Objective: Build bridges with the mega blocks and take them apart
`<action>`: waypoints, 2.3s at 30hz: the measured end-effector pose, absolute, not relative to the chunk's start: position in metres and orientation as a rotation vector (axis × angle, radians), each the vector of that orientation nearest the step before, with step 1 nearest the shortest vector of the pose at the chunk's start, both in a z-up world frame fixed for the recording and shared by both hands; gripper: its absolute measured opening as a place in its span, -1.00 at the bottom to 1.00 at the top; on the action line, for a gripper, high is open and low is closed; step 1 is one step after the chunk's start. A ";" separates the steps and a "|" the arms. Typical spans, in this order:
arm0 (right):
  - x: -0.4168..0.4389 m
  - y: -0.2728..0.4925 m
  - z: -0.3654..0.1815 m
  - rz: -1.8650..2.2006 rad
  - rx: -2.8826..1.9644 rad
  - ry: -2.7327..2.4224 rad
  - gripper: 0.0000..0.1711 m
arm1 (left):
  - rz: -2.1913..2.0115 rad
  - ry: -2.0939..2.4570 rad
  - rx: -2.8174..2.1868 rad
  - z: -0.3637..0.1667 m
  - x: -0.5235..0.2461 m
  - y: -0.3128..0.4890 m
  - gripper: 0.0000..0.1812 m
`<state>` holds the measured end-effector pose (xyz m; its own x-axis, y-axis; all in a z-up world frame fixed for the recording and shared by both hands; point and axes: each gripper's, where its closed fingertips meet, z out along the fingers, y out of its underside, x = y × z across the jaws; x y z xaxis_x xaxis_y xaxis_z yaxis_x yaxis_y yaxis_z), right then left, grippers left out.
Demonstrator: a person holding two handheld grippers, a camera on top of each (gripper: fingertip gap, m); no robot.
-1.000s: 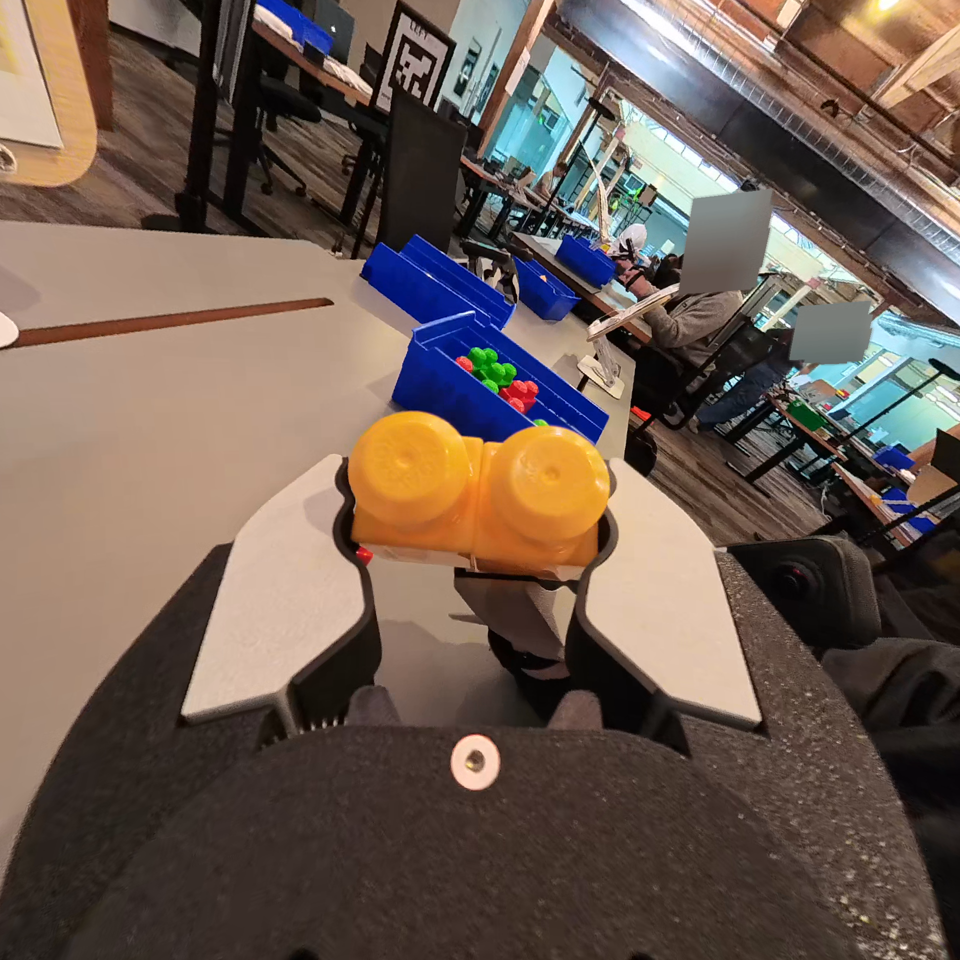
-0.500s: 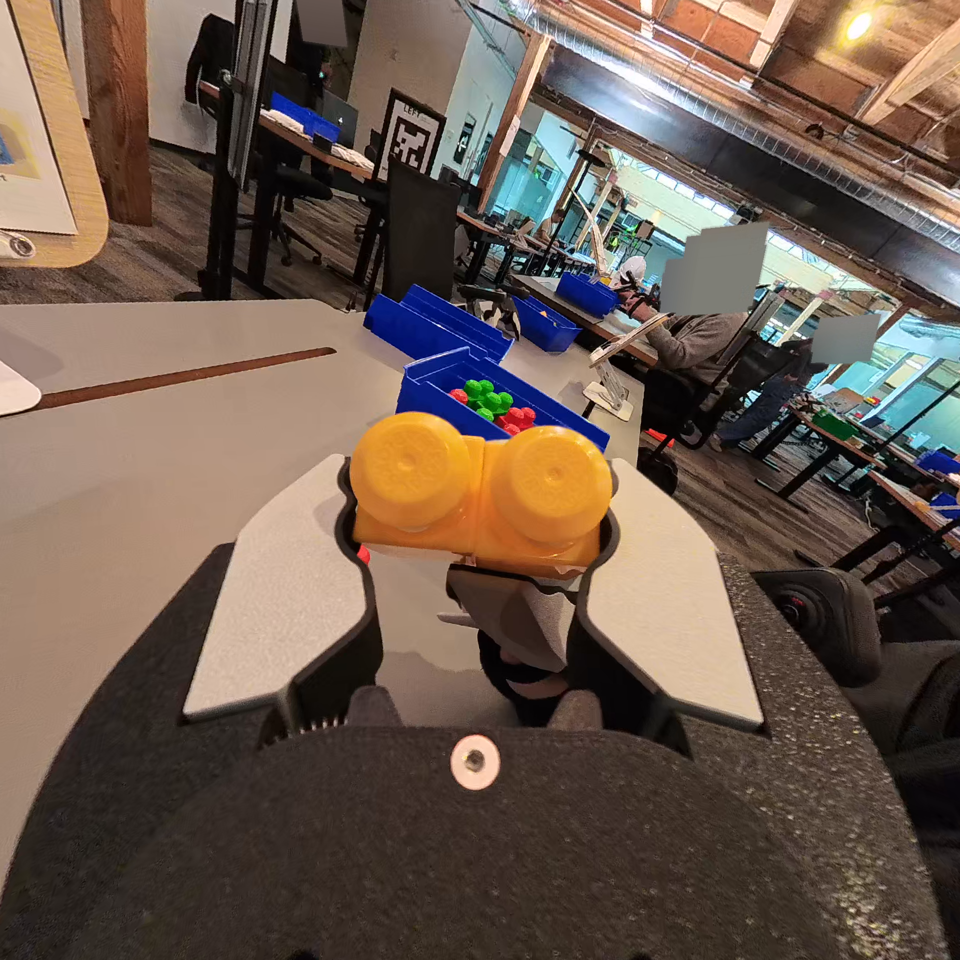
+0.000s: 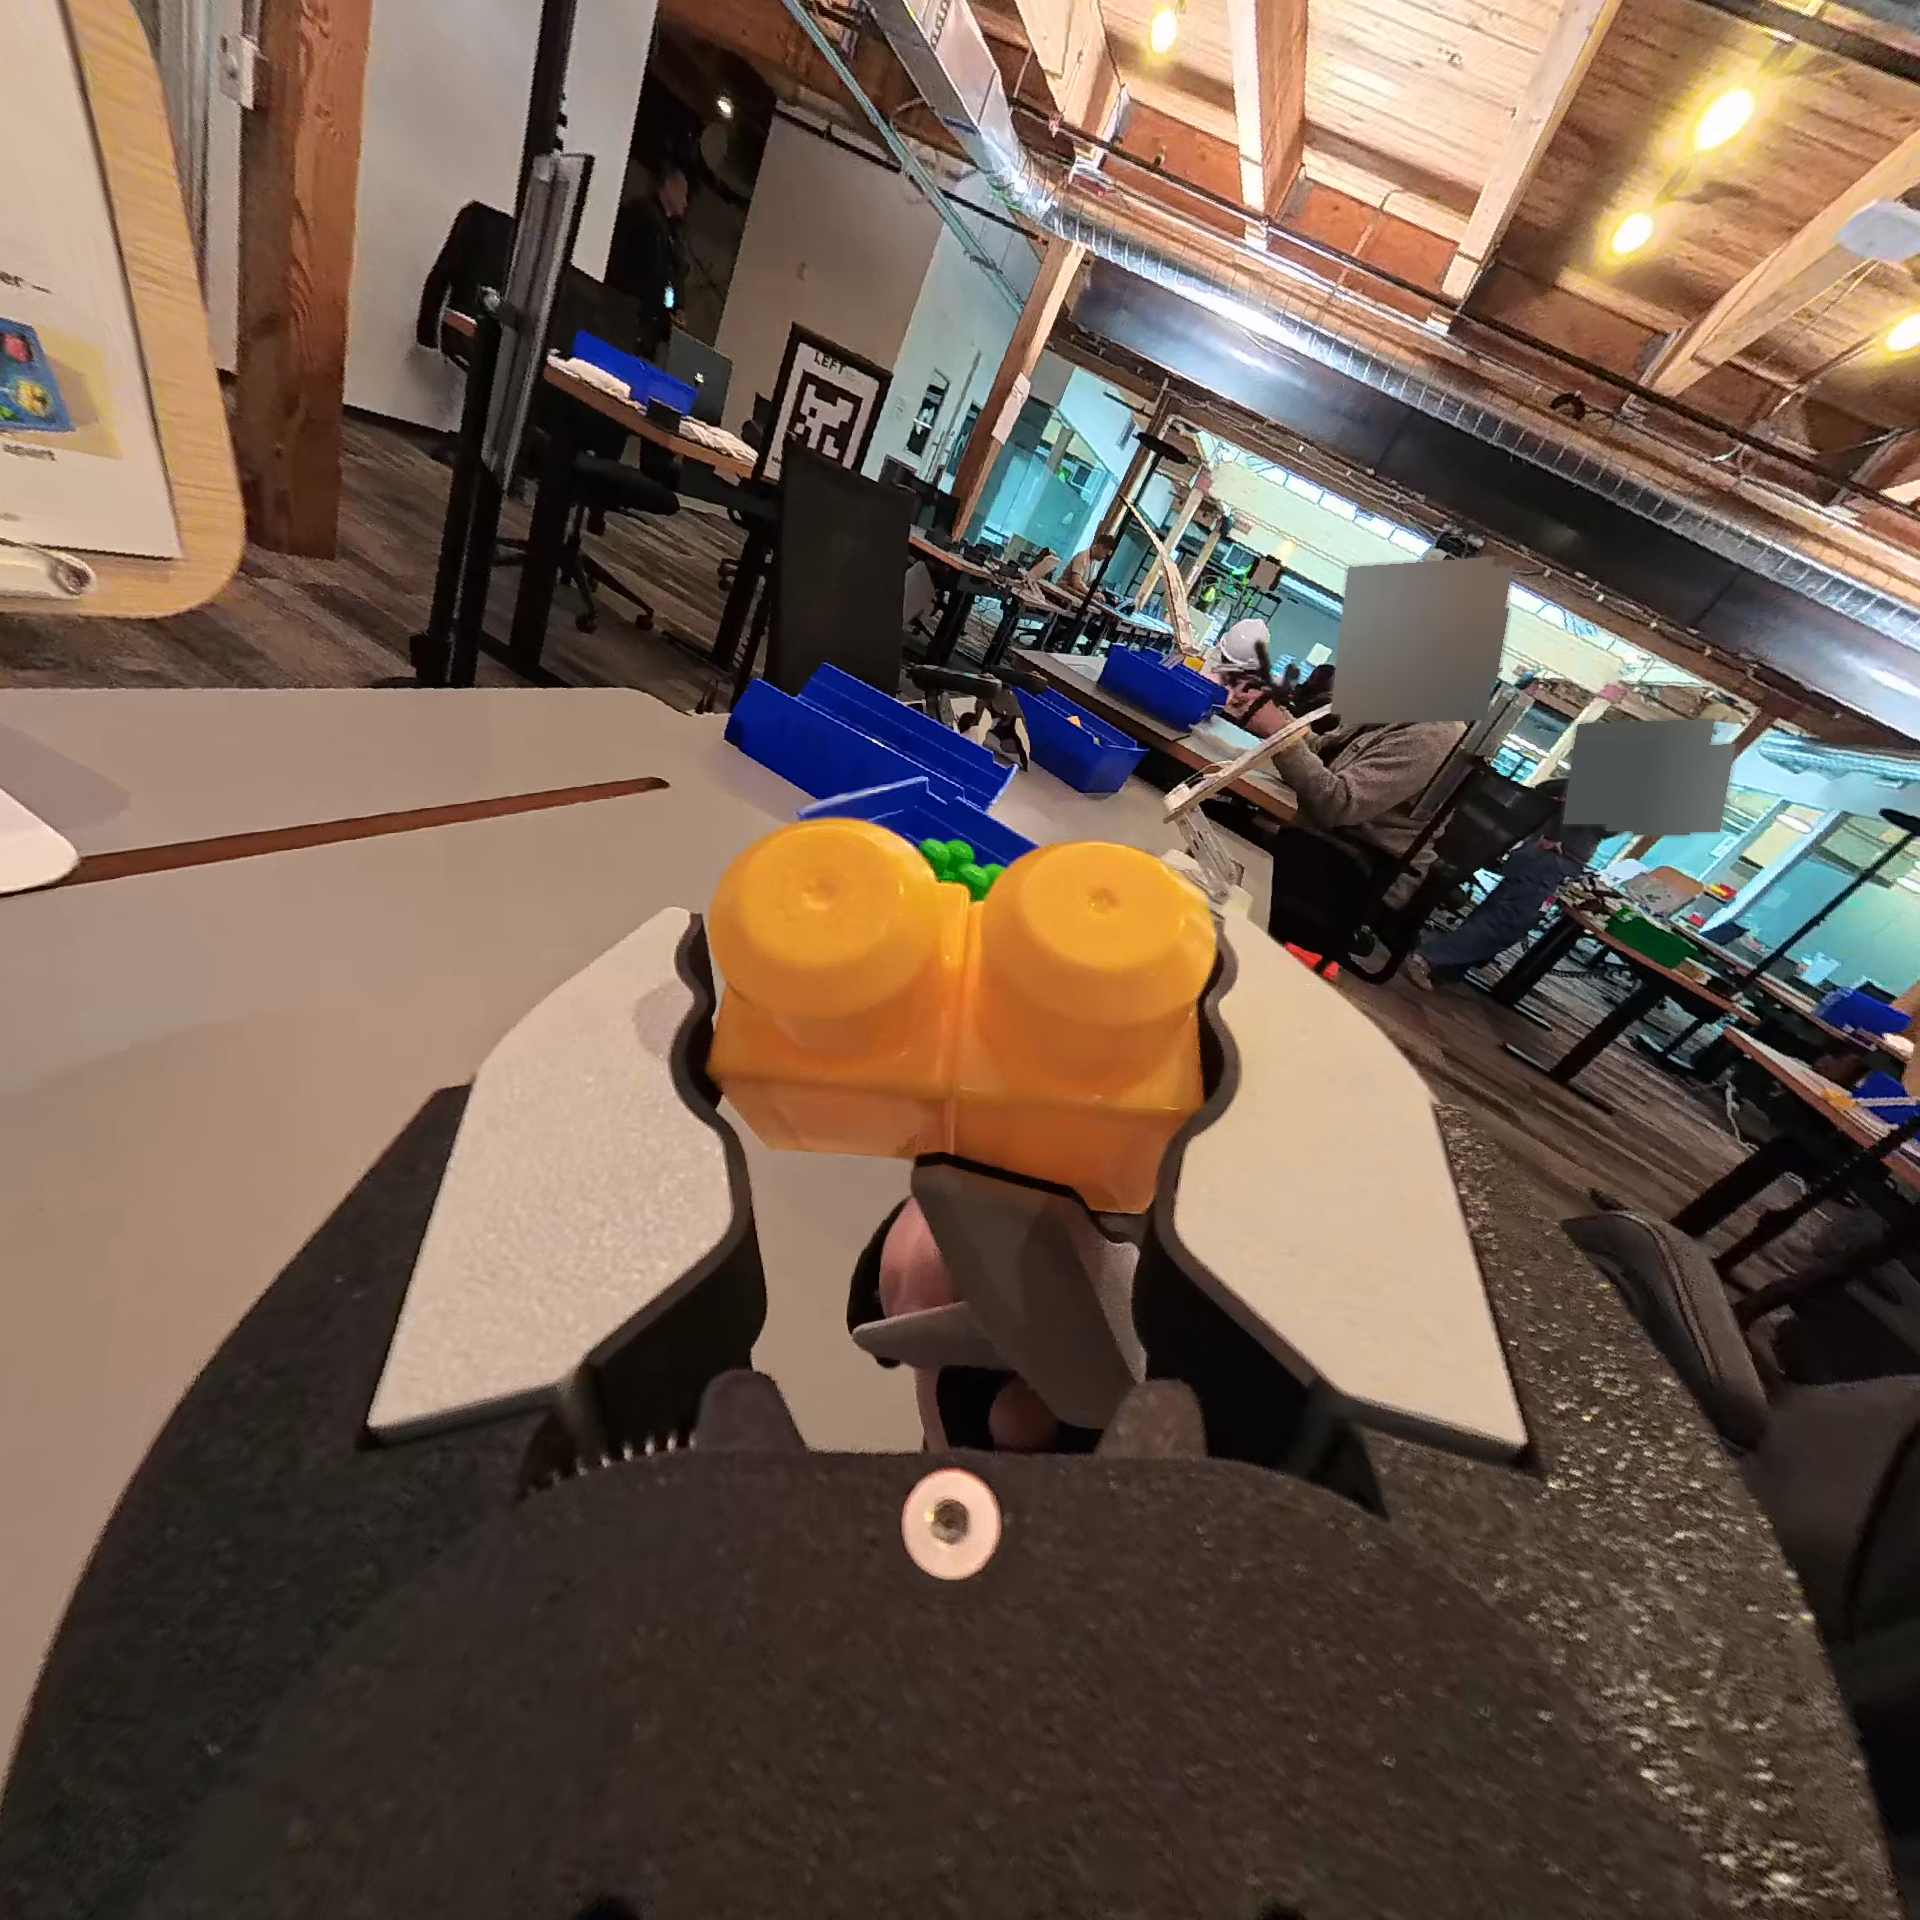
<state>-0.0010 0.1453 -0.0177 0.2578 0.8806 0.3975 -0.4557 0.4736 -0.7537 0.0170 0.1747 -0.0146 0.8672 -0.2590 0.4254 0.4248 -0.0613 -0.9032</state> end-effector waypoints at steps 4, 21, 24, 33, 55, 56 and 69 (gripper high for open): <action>-0.001 0.144 -0.015 0.937 -0.516 -0.924 -0.43 | -0.593 -0.136 -1.530 -0.017 0.015 0.171 -0.01; 0.000 0.139 -0.017 0.897 -0.535 -0.943 -0.57 | -0.615 -0.069 -1.512 -0.013 0.030 0.164 -0.01; -0.001 0.141 -0.018 0.906 -0.544 -0.948 -0.57 | -0.611 -0.079 -1.524 -0.014 0.029 0.166 -0.01; 0.000 0.144 -0.020 0.924 -0.597 -0.903 -0.57 | -0.626 -0.121 -1.511 -0.013 0.027 0.171 -0.01; 0.027 0.272 -0.188 0.756 -1.337 -1.602 -0.41 | -0.265 -0.260 -1.545 -0.044 -0.068 0.138 -0.01; 0.027 0.276 -0.200 0.754 -1.407 -1.640 -0.48 | -0.234 -0.258 -1.557 -0.049 -0.071 0.139 -0.01; 0.006 0.284 -0.241 0.640 -1.636 -1.677 -0.63 | 0.070 -0.156 -1.714 -0.107 -0.081 0.156 -0.01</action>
<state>0.0062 0.2841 -0.2410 0.0409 0.9893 0.1397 0.6446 0.0807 -0.7602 -0.0812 0.1559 -0.1072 0.9886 0.1442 0.0429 0.0636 -0.1418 -0.9878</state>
